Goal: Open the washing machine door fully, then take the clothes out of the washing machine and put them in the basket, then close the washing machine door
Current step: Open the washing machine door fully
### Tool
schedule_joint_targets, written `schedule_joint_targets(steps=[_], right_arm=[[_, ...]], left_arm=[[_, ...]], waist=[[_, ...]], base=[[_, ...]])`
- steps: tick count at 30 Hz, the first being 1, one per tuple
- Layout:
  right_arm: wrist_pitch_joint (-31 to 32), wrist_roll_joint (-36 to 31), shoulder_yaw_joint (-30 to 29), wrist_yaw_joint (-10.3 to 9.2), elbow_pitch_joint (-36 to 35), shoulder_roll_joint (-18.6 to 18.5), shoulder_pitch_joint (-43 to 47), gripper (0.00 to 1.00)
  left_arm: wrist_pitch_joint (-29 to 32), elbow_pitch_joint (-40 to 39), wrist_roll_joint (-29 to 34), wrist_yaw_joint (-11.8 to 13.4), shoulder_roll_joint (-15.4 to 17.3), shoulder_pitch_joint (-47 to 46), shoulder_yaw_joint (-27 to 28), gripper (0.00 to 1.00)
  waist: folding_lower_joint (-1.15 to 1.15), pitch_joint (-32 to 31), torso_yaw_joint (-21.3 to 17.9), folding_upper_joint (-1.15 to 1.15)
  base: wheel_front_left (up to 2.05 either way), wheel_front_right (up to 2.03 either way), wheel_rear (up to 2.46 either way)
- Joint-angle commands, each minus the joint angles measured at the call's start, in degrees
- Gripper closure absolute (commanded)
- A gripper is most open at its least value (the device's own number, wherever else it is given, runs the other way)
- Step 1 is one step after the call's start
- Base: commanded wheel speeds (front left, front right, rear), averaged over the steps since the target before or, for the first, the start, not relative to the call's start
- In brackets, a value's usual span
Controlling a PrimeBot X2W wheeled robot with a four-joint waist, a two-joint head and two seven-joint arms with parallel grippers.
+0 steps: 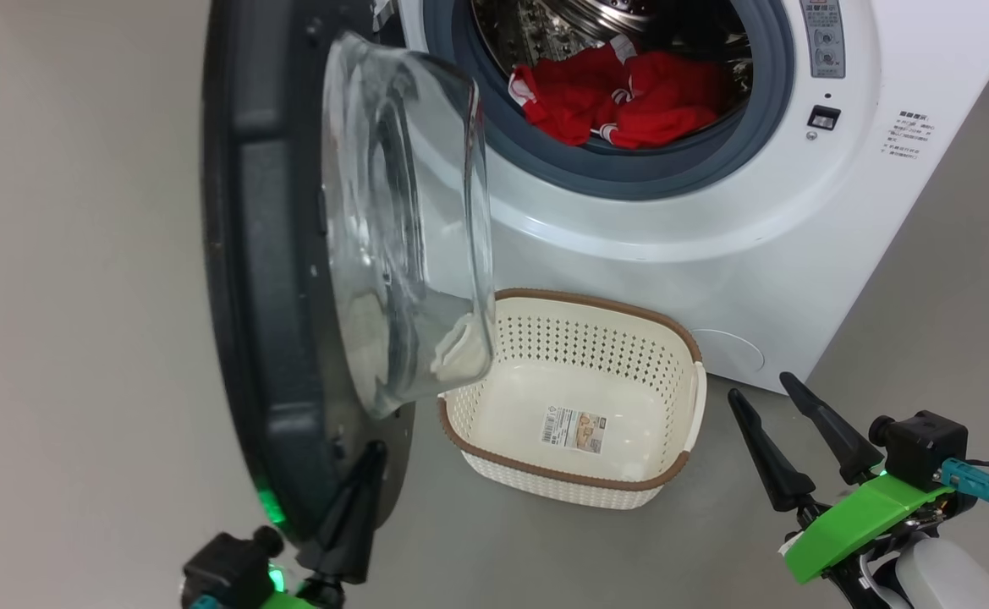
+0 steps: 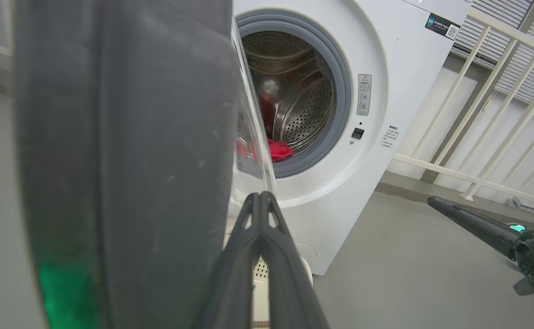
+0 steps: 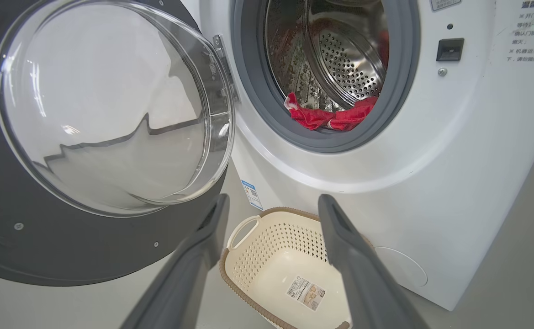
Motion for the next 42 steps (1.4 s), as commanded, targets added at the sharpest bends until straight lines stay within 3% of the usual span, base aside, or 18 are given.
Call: schedule_joint_targets(steps=[1,15,27,42], right_arm=[[-0.7,-0.2,0.9,0.09,-1.6,-0.4,-1.3,0.0],[-0.7,-0.3,2.0,0.09,-2.3,-0.8,-2.5,0.0],[-0.7,-0.4,3.3,0.09,-2.0,-1.8,-4.5,0.0],[-0.7,-0.5,4.2,0.09,-1.7,-3.1,-6.9,0.0]], left_arm=[[-0.3,-0.8,0.3,-0.1,0.8,-2.2,3.9,1.0],[-0.3,1.9,3.1,0.4,2.4,-2.4,18.8,1.0],[-0.3,10.9,5.1,0.2,5.1,-10.2,30.9,1.0],[-0.3,22.2,8.2,0.0,9.7,-19.9,41.7,1.0]], waist=[[0.0,0.1,0.0,0.0],[0.0,2.0,0.8,0.0],[0.0,4.6,0.7,0.0],[0.0,7.7,-0.9,0.0]], base=[[0.0,0.0,0.0],[0.0,0.0,0.0],[0.0,0.0,0.0],[0.0,0.0,0.0]])
